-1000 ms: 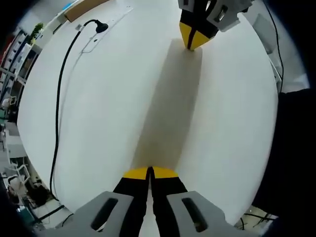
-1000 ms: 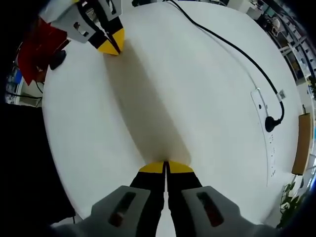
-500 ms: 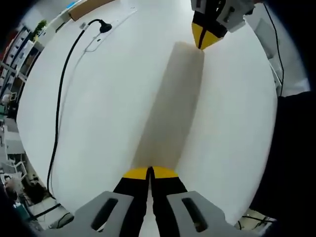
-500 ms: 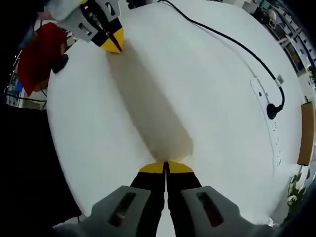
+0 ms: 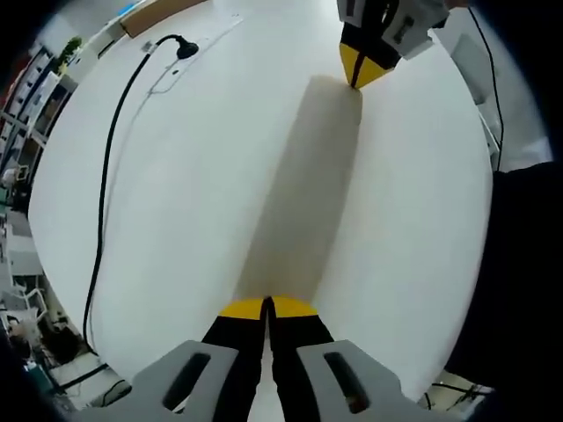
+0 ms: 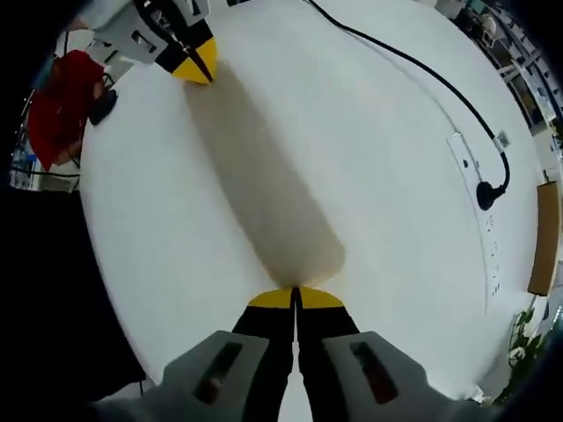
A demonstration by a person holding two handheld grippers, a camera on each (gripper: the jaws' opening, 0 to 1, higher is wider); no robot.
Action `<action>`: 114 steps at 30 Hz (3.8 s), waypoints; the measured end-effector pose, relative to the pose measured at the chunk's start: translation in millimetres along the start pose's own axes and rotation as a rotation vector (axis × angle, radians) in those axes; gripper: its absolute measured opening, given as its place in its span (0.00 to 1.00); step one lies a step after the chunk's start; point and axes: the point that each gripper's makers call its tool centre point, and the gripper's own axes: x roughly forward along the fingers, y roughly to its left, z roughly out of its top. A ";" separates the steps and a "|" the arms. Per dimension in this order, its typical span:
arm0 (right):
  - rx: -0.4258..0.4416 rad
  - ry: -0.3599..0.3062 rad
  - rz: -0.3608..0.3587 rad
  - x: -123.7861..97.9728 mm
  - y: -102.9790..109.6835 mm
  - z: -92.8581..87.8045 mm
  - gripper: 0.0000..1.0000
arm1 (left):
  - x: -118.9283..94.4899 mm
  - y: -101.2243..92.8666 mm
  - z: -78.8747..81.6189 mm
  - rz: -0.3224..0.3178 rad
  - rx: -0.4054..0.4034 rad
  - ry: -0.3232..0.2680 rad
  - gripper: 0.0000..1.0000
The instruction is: Arrange the utensils inside the cutlery case until each visible utensil rests in its matching compartment.
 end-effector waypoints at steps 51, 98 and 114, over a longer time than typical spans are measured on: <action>-0.052 -0.045 -0.023 13.0 1.9 30.3 0.00 | -4.5 0.5 -1.4 0.056 -0.119 -0.294 0.00; -0.126 -0.244 -0.113 8.3 2.6 29.8 0.00 | -11.8 -17.1 -24.4 0.237 0.101 -0.257 0.00; -0.121 -0.213 -0.143 8.5 1.6 32.2 0.00 | -11.9 -19.2 -25.4 0.264 0.054 -0.256 0.00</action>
